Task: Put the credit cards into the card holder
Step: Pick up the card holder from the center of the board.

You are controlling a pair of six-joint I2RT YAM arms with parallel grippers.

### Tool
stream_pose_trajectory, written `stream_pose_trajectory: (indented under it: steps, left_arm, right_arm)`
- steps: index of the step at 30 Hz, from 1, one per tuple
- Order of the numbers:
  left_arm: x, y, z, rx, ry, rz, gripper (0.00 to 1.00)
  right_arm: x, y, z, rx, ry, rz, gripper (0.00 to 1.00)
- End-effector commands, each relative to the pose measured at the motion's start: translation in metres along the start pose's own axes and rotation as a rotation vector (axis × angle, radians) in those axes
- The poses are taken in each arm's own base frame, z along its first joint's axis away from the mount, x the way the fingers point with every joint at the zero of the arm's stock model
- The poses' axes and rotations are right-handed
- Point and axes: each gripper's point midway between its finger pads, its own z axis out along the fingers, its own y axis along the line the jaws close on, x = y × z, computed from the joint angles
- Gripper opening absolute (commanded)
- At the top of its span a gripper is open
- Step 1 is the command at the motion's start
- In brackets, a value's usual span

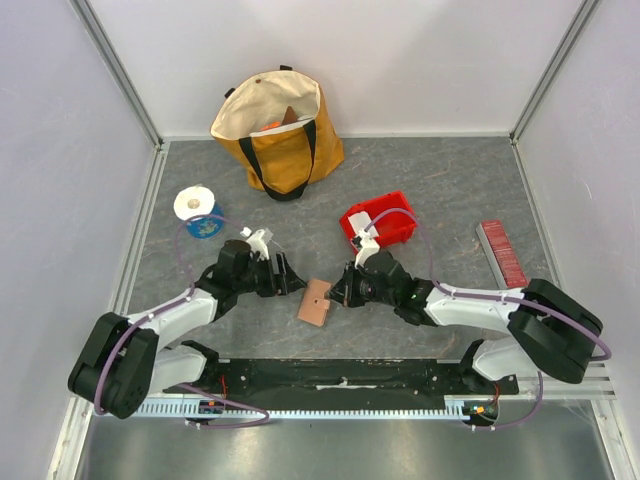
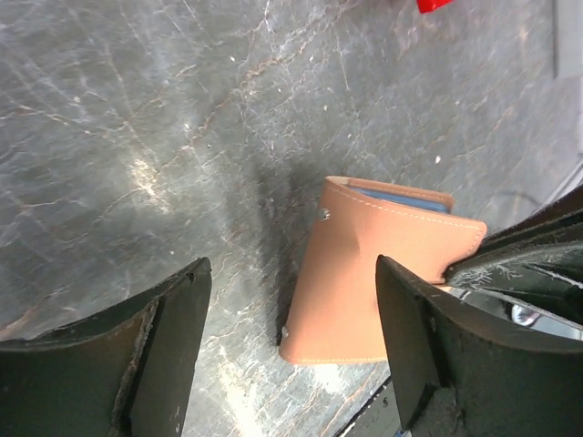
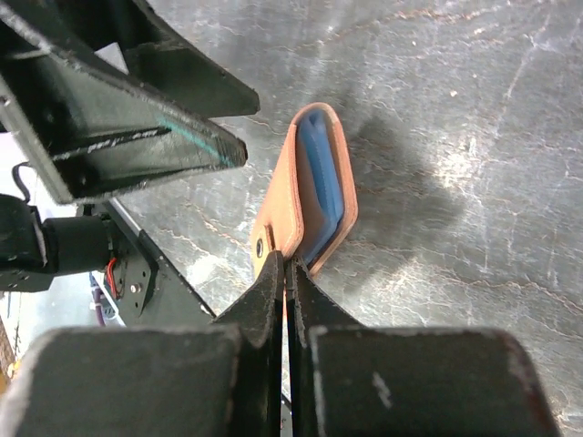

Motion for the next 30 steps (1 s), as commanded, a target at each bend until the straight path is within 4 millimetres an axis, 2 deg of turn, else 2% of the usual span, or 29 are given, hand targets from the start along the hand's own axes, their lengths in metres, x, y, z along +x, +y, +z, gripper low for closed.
stream_pose_trajectory:
  steps: [1, 5, 8, 17, 30]
  left_arm:
    - [-0.02, -0.031, -0.014, 0.23, -0.073, 0.008, 0.79]
    - [-0.025, -0.06, -0.024, 0.388, -0.07, 0.072, 0.79]
    - [-0.031, -0.073, -0.028, 0.467, -0.1, 0.102, 0.8]
    - [-0.044, -0.088, -0.036, 0.603, -0.147, 0.12, 0.82]
    - [-0.054, -0.127, -0.073, 0.821, -0.155, 0.201, 0.82]
  right_arm:
    - [-0.019, 0.031, -0.013, -0.129, -0.068, -0.088, 0.0]
    - [-0.024, 0.049, -0.024, -0.211, -0.079, -0.124, 0.0]
    - [-0.03, 0.064, -0.033, -0.265, -0.091, -0.147, 0.0]
    - [-0.044, 0.089, -0.06, -0.346, -0.13, -0.193, 0.0]
    - [-0.071, 0.11, -0.094, -0.421, -0.227, -0.246, 0.0]
